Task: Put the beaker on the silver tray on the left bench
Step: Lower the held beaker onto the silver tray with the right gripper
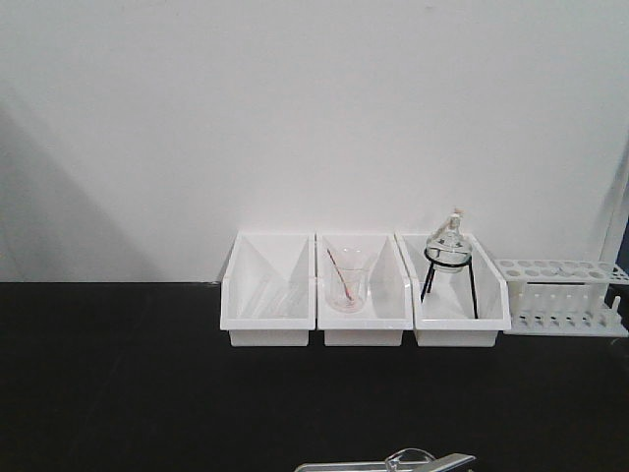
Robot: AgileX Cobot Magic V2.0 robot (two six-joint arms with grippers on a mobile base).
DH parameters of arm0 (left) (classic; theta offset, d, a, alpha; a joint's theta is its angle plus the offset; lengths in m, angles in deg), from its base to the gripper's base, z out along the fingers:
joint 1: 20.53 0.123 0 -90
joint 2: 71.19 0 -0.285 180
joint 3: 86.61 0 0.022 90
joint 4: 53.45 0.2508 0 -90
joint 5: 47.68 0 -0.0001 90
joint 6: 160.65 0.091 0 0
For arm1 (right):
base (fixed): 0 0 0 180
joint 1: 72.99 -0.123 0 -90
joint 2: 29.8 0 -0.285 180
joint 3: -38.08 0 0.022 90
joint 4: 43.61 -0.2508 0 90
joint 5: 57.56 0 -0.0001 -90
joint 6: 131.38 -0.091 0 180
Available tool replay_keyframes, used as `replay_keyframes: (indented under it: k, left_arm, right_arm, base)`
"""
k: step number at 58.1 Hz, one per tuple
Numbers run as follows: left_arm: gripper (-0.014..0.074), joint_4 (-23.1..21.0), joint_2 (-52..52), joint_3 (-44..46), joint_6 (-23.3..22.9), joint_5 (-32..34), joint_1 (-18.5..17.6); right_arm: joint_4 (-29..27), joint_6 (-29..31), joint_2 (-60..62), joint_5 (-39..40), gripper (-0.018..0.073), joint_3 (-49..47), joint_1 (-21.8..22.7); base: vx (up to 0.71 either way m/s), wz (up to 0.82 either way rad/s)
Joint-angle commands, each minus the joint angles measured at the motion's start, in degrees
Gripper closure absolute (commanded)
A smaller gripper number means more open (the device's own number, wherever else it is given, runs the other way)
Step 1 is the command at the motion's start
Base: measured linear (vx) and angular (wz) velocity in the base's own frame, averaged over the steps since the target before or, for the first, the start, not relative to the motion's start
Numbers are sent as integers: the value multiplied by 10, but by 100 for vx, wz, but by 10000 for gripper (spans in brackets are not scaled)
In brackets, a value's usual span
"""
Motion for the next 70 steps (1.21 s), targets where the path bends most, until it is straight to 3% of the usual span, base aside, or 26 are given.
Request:
replay_keyframes:
  k: [1, 23, 30, 70]
  left_arm:
    - [595, -1, -9, -16, -1, 45, -4]
    - [595, -1, -9, -16, -1, 45, -4]
    - [595, -1, -9, -16, -1, 45, -4]
    - [595, -1, -9, -16, -1, 45, -4]
  right_arm:
    - [6, 5, 12, 39, 397, -8, 2]
    - [5, 1, 8, 56, 10, -7, 2]
    - [5, 1, 9, 73, -67, -7, 2]
    - [8, 2, 139, 65, -50, -7, 2]
  base:
    - [0, 0]
    - [0, 0]
    - [0, 0]
    - [0, 0]
